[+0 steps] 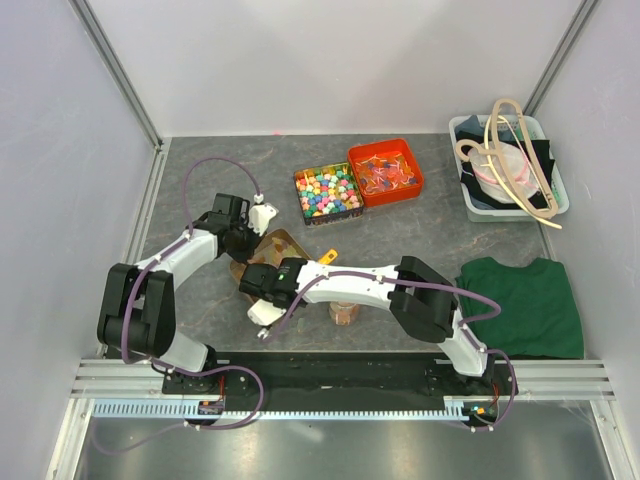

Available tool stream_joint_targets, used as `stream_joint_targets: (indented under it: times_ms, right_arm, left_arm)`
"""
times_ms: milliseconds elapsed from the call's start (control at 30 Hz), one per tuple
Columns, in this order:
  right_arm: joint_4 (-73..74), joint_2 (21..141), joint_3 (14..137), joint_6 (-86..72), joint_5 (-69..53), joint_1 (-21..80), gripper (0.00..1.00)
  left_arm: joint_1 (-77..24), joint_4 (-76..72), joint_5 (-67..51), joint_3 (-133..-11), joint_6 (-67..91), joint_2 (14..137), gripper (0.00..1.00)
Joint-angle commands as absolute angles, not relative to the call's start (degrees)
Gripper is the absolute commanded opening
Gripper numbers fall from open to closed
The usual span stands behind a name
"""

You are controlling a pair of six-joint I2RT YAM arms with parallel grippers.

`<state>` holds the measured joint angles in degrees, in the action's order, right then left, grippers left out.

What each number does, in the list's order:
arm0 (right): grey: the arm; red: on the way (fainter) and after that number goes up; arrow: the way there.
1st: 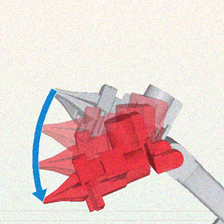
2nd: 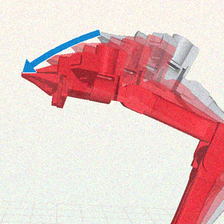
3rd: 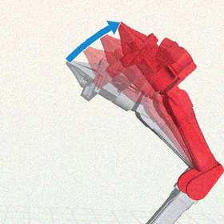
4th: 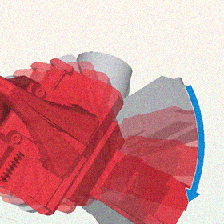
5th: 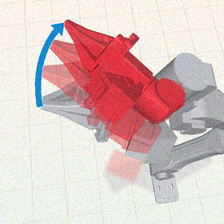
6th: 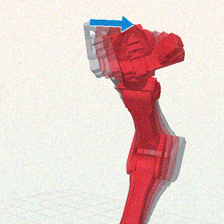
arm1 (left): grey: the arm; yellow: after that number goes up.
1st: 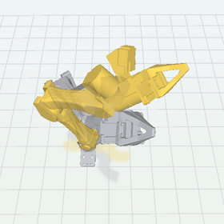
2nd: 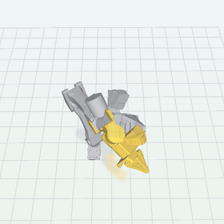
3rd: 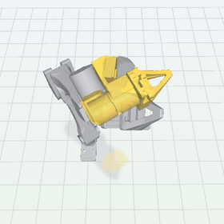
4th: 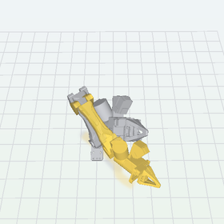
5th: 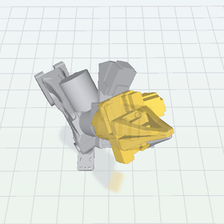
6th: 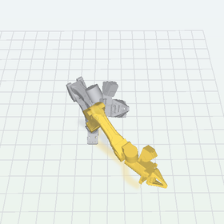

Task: Pack the candies
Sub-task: Scoop the fake candies from the storage box.

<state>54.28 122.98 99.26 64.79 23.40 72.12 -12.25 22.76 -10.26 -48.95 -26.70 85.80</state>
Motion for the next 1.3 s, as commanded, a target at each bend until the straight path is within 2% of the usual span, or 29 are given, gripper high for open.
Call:
stream_joint_targets:
  times_ms: [0,233,533,1067,1267]
  right_arm:
    - [49.49,123.40,98.71,63.90,5.35,76.03,0.00]
    - [49.04,123.22,100.89,60.13,8.00,73.83,0.00]
    - [50.54,123.13,106.61,50.37,0.44,68.03,0.00]
    - [42.89,120.24,106.26,41.66,10.89,62.41,0.00]
    - [43.24,117.16,104.94,41.75,10.02,59.69,0.00]
  left_arm:
    - [-12.48,6.85,-13.18,-52.65,-19.60,85.25,0.02]
    - [-12.57,7.47,-13.27,-52.03,-20.13,84.29,0.02]
    - [-12.57,6.59,-15.21,-49.92,-20.48,83.41,0.02]
    - [-12.57,5.19,-15.12,-48.69,-20.65,83.58,0.02]
    - [-12.57,5.10,-14.59,-47.81,-21.88,84.02,0.02]
